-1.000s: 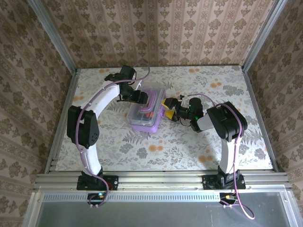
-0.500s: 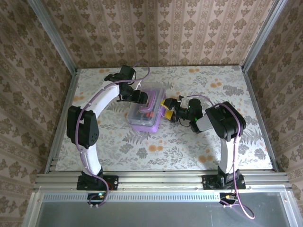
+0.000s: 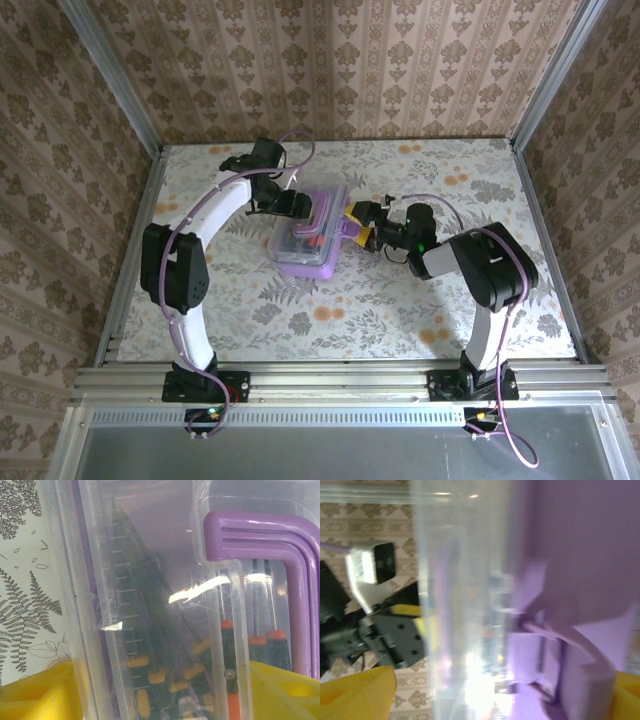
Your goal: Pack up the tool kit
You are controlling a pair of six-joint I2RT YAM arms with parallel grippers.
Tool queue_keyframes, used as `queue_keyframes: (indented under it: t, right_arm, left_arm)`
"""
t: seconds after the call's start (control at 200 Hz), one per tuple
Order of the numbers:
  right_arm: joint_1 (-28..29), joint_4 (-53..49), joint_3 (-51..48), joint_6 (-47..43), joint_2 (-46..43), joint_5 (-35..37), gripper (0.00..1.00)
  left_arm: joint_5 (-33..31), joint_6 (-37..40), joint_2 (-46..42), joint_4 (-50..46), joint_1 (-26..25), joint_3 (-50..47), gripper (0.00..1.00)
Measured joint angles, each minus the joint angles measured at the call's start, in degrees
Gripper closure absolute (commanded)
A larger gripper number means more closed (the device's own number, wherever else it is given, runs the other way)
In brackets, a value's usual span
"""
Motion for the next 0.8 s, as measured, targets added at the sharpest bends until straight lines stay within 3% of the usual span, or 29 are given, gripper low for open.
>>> queue_keyframes:
  t: [0.275, 0.8]
  right_arm:
    - [0.70, -11.67, 2.34, -8.90, -8.04, -0.17, 0.10]
    - [2.03, -28.94, 6.32, -17.77, -5.75, 3.69, 0.33]
  left_arm:
    - [-0.22, -0.02, 0.00, 0.02, -0.11, 0.00, 0.48]
    - [-1.31, -0.24, -0.02, 0.15, -0.92, 0.00, 0.48]
